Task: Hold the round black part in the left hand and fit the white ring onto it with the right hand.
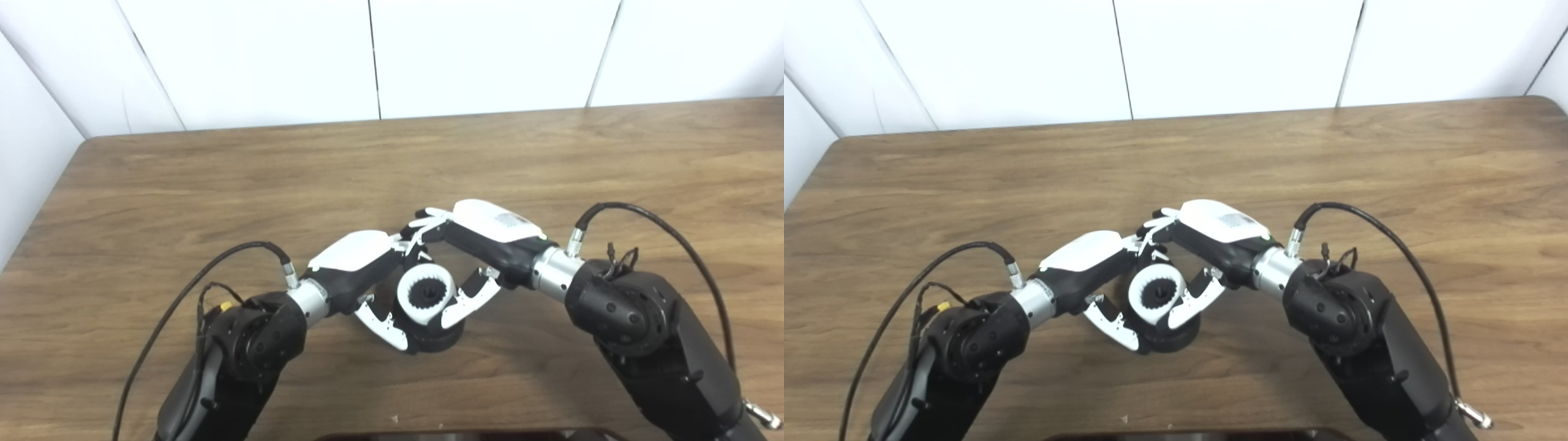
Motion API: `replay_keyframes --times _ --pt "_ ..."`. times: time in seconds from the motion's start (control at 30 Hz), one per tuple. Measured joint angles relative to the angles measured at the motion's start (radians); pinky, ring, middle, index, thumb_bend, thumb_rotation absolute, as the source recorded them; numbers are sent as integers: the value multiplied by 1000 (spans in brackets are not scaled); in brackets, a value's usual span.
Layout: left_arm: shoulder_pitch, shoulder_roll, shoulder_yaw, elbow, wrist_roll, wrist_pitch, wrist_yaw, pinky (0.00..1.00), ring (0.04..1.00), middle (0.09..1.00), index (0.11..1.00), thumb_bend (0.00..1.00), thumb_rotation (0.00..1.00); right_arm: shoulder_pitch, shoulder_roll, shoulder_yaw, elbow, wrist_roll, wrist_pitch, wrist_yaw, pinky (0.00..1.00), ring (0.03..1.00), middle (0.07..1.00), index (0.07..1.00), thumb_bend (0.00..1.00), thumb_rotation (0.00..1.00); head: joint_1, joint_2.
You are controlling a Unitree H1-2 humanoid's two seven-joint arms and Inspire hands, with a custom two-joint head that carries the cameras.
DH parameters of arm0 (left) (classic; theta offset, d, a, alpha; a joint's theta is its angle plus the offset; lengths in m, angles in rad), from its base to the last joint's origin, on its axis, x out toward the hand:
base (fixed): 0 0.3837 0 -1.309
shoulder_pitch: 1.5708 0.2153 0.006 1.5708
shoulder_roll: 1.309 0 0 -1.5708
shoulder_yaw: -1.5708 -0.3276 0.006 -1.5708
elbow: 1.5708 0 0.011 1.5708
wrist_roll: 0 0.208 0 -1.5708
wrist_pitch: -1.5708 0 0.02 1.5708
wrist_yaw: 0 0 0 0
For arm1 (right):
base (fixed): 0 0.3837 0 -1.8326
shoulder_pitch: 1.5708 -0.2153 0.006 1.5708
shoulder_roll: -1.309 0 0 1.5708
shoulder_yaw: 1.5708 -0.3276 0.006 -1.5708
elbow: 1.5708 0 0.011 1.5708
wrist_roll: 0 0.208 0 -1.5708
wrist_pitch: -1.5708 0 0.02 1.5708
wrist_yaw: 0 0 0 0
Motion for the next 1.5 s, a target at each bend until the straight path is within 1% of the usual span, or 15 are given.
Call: replay_keyframes --times 0.1,0.43,0.63,0.7,0.8,0.9,1.03,1.1,1.17,1.27,1.33,1.4,1.43,1.47,1.5 --pt "0 0 0 0 0 1 0 858 1000 940 793 1000 250 1 -5 -1 0 15 0 0 902 974 892 705 999 310 3 0" --pt "0 1 1 0 0 1 0 852 1000 938 793 1000 250 1 -14 -1 0 42 1 1 899 973 903 726 1000 320 2 -5" --pt "0 1 2 0 1 3 0 861 1000 941 810 1000 256 1 -13 -9 0 52 1 -3 849 938 897 773 1000 329 2 -14" --pt "0 1 6 0 0 5 0 857 1000 941 816 1000 266 4 -8 -31 0 69 1 -12 836 937 903 790 1000 328 5 -18" --pt "1 8 31 -6 -2 18 0 868 1000 946 830 1000 269 15 5 -81 0 115 12 -35 828 940 914 806 1000 339 9 -21" --pt "5 20 53 -21 -7 39 -1 878 1000 947 842 1000 275 34 7 -105 0 138 21 -45 829 937 913 810 1000 344 9 -25" --pt "15 38 76 -59 -27 73 -17 887 1000 946 867 1000 265 60 6 -122 0 155 34 -55 813 921 908 807 1000 372 12 -28" --pt "25 45 103 -72 -50 90 -26 898 999 946 873 1000 254 69 6 -134 0 159 42 -65 798 910 905 805 1000 384 12 -28" --pt "39 56 135 -81 -83 115 -33 891 986 948 873 1000 256 76 4 -151 0 171 49 -77 806 911 907 802 1000 376 14 -28" --pt "67 81 182 -106 -107 144 -37 857 954 935 867 935 349 92 5 -181 -1 203 65 -87 823 905 902 789 1000 383 14 -26" --pt "86 87 214 -111 -110 158 -34 852 931 918 871 896 398 108 12 -205 -1 235 81 -102 847 903 896 794 970 386 11 -26" --pt "111 84 255 -111 -146 159 -13 851 915 914 881 897 453 131 39 -241 -1 288 99 -128 878 912 895 814 925 403 8 -23" --pt "124 78 278 -111 -166 159 1 863 912 915 888 893 456 145 64 -263 -1 311 109 -143 887 915 896 822 890 417 6 -20" --pt "147 55 319 -111 -197 161 24 872 910 915 897 881 455 170 105 -293 -1 345 124 -177 880 912 898 829 849 446 5 -20" --pt "164 30 349 -111 -222 162 44 875 907 915 905 866 452 193 134 -308 -1 361 125 -200 872 910 901 836 813 476 5 -18"
